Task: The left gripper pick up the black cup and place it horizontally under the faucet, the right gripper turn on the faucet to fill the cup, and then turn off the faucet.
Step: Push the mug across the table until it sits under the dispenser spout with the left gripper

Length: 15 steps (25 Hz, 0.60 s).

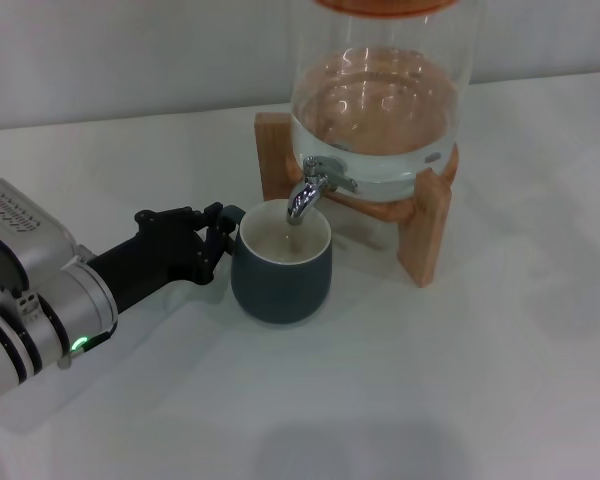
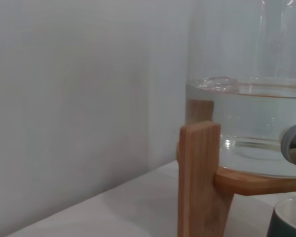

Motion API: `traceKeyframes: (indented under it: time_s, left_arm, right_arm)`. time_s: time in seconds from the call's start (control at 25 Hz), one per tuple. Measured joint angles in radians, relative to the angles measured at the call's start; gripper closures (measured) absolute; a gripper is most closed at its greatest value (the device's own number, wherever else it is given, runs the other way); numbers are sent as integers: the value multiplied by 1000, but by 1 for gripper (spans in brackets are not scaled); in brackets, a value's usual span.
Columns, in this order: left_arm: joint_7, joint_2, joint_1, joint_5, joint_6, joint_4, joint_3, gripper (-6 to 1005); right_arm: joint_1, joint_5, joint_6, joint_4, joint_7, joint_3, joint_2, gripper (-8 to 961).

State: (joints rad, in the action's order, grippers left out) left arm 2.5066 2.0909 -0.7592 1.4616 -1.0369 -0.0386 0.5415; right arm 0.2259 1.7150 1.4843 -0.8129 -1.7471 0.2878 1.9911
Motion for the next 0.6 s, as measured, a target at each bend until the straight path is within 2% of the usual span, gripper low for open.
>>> traceKeyframes:
  time_s: [0.4,0.6]
  left_arm:
    - [-67,-3,-14,-47,2,4,2,857]
    - [-98,-2,-32,-75,46,5,2,858]
  right_arm:
    - [-2,0,6,0,0,-6,3,195]
    - [-2,0,9,0,0,-4,5,195]
